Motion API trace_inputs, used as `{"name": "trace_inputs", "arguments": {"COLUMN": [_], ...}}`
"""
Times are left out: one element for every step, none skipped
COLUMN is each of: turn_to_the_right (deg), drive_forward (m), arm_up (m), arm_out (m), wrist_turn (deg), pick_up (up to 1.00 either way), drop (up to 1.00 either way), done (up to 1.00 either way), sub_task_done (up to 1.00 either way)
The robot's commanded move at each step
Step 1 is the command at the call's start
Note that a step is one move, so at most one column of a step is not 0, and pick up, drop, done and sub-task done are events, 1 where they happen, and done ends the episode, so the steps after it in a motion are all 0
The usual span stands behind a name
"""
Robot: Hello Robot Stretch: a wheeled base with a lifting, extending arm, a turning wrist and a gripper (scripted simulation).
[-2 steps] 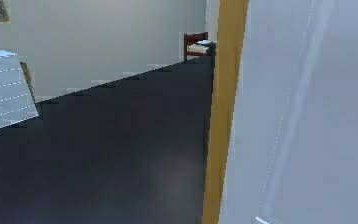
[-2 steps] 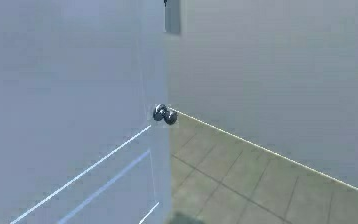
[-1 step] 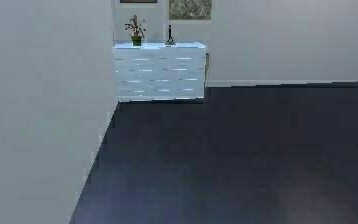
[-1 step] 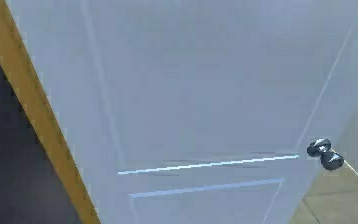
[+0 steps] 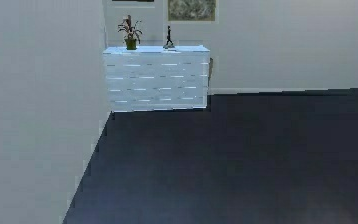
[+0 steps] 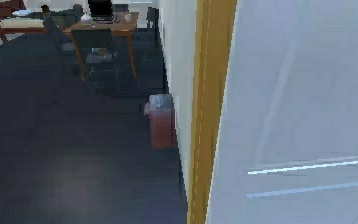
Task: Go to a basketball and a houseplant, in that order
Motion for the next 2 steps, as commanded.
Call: {"name": "trace_inputs", "arguments": {"turn_to_the_right": [-9.0, 0.0], "drive_forward": [0.0, 0.3], "arm_up": [0.0, 0.0], "arm_out": [0.0, 0.0], "wrist_turn": [0.0, 0.0], "pick_up": [0.0, 0.0], "drop": [0.0, 0.0], "done": [0.0, 0.0], "sub_task_done": [0.0, 0.0]}}
